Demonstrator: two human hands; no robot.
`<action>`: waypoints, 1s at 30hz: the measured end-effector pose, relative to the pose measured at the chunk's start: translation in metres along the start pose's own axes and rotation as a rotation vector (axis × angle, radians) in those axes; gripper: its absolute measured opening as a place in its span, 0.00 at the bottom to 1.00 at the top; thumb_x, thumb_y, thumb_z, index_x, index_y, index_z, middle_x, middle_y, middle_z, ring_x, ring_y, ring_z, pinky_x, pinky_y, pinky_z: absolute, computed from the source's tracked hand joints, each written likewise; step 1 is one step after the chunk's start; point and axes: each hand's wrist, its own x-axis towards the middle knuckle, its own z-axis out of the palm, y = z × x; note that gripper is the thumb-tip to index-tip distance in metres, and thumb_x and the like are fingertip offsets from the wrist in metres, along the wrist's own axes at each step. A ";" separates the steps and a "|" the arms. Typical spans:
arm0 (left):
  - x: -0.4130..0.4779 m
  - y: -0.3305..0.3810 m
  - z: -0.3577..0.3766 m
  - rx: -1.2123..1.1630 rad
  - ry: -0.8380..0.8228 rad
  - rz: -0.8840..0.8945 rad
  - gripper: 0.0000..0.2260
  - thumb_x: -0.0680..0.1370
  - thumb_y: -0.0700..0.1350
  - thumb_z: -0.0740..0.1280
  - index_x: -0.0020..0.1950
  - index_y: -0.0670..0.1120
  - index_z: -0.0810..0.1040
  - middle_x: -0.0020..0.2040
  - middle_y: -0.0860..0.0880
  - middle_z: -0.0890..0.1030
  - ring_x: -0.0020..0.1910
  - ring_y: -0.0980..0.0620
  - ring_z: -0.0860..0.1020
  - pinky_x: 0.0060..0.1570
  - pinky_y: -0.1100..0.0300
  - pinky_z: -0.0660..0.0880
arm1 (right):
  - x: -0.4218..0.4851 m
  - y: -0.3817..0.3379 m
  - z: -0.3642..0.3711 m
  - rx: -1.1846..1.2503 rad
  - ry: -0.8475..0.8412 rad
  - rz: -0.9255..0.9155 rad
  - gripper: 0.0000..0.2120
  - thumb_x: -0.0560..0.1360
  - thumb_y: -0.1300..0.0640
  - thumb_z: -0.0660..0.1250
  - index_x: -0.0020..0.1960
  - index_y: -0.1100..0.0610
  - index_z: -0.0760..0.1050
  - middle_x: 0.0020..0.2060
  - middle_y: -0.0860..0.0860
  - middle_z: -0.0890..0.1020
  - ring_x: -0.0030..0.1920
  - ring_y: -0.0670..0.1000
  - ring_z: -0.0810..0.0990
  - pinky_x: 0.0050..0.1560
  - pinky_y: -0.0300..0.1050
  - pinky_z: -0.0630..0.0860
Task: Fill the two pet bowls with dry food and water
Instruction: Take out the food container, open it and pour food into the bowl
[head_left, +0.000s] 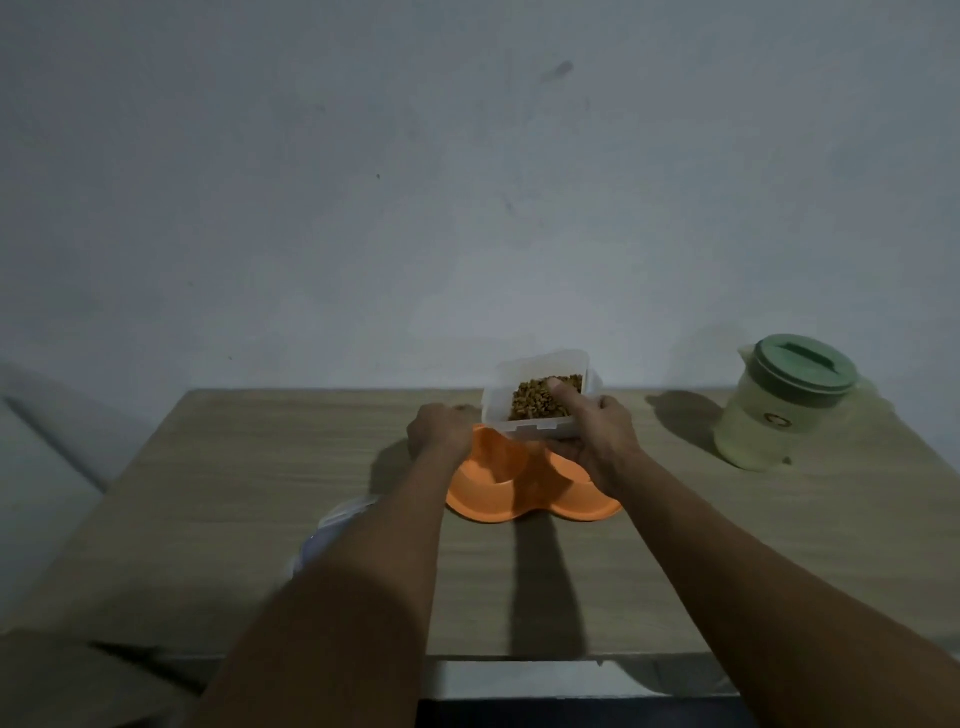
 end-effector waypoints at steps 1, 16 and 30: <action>0.000 -0.005 -0.002 0.091 0.004 -0.003 0.11 0.79 0.40 0.62 0.56 0.39 0.81 0.58 0.40 0.81 0.57 0.40 0.79 0.45 0.56 0.72 | 0.000 0.001 0.001 -0.016 0.007 -0.018 0.17 0.73 0.53 0.75 0.55 0.57 0.72 0.52 0.56 0.81 0.43 0.53 0.84 0.44 0.51 0.84; 0.011 -0.069 0.006 0.582 -0.204 0.174 0.23 0.73 0.55 0.73 0.64 0.45 0.77 0.64 0.44 0.76 0.61 0.44 0.76 0.48 0.56 0.71 | -0.007 0.018 0.016 -0.244 0.180 -0.189 0.28 0.66 0.47 0.79 0.58 0.57 0.72 0.52 0.56 0.81 0.52 0.58 0.83 0.51 0.65 0.81; 0.015 -0.069 0.017 0.745 -0.197 0.163 0.29 0.68 0.58 0.76 0.64 0.48 0.75 0.61 0.45 0.75 0.63 0.40 0.75 0.61 0.41 0.73 | -0.012 0.019 0.012 -0.395 0.225 -0.261 0.34 0.56 0.38 0.79 0.55 0.50 0.71 0.48 0.51 0.83 0.50 0.54 0.83 0.53 0.61 0.81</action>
